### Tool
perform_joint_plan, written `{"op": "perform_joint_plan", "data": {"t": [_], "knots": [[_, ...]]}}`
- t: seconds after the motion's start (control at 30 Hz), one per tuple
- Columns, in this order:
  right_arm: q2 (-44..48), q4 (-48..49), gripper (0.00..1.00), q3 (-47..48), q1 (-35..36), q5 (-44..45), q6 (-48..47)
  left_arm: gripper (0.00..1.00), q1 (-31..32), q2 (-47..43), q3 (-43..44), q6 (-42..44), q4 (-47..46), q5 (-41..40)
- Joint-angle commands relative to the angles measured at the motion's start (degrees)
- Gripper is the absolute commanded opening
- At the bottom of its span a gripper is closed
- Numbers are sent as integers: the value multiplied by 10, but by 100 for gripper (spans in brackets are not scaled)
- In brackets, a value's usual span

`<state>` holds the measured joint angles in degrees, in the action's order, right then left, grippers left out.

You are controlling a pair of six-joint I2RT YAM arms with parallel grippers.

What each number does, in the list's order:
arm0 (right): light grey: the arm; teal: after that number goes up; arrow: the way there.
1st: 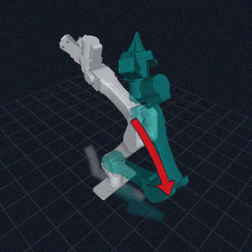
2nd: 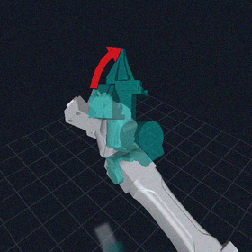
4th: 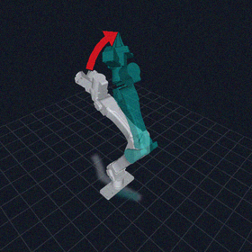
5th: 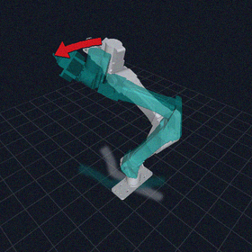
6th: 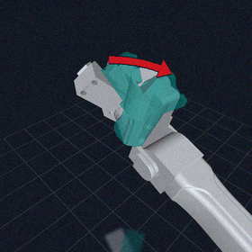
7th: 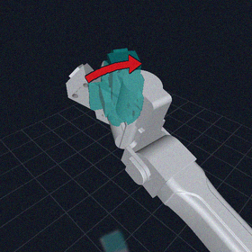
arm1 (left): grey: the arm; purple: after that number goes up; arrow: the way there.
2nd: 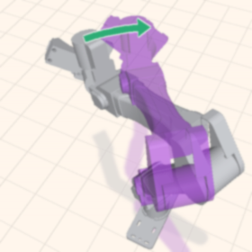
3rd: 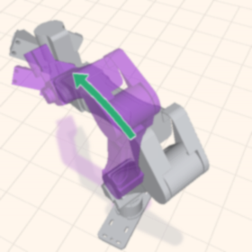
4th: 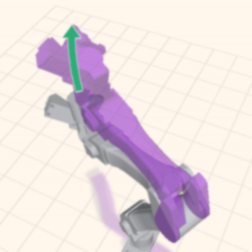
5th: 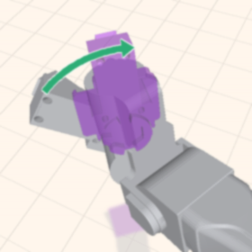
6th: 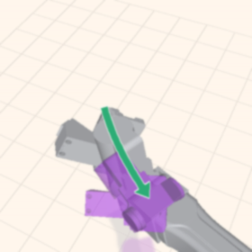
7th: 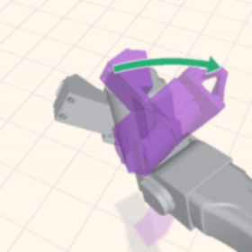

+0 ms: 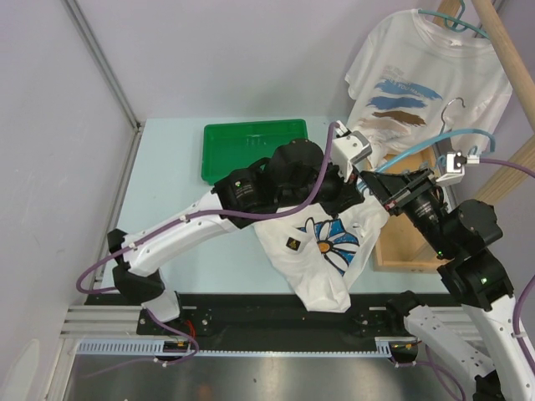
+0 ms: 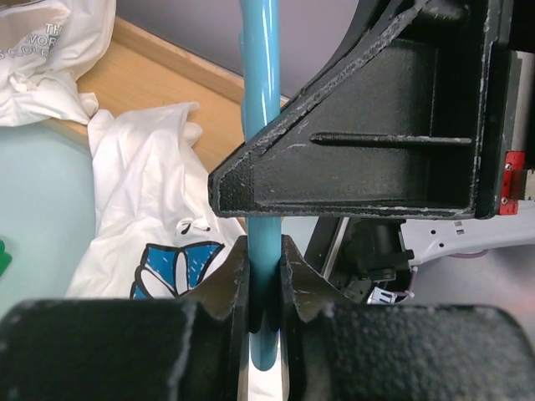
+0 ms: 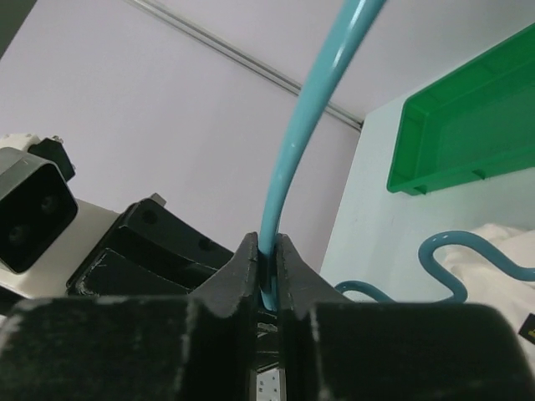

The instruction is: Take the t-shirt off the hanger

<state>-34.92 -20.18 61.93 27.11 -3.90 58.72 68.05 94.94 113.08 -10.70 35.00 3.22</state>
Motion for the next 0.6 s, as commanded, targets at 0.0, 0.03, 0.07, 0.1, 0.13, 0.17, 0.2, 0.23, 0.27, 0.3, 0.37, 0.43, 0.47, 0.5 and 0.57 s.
{"op": "perform_joint_plan", "data": {"t": [0.0,0.03,0.07,0.1,0.13,0.17,0.2,0.23,0.27,0.3,0.37,0.43,0.47,0.5,0.57], "knots": [[-4,54,0,-5,28,17,4,9,1,-10,30,-9,-31,-1],[-5,58,0,-5,30,29,5,18,1,-20,23,-8,-34,-8],[-7,60,0,1,32,34,5,28,1,-30,-4,-7,-42,-22],[-9,62,0,6,33,38,4,47,0,-41,-24,-7,-55,-28],[-15,60,0,12,34,54,2,53,1,-71,-44,-7,-81,-30],[-16,57,0,26,34,61,2,57,0,-84,-83,-7,-92,-56],[-18,62,0,30,34,67,-4,62,-1,-98,-100,-8,-109,-66],[-21,62,0,37,34,84,-5,63,-1,-120,-115,-8,-116,-74],[-23,62,0,43,34,93,-7,64,-1,-135,-147,-8,-123,-82],[-25,71,0,56,34,99,-11,65,-1,-147,-166,-6,-138,-98],[-30,66,0,71,34,132,-16,64,-2,-185,-216,-6,-149,-117],[-33,69,0,87,34,159,-21,64,-3,-209,-245,-11,-158,-150],[-36,73,0,92,32,166,-21,65,-6,-231,-274,-13,-163,-158],[-38,80,0,95,35,171,-22,65,-8,-242,-286,-16,-172,-167],[-41,91,0,104,34,180,-22,65,-15,-265,-314,-23,-178,-168]]}}
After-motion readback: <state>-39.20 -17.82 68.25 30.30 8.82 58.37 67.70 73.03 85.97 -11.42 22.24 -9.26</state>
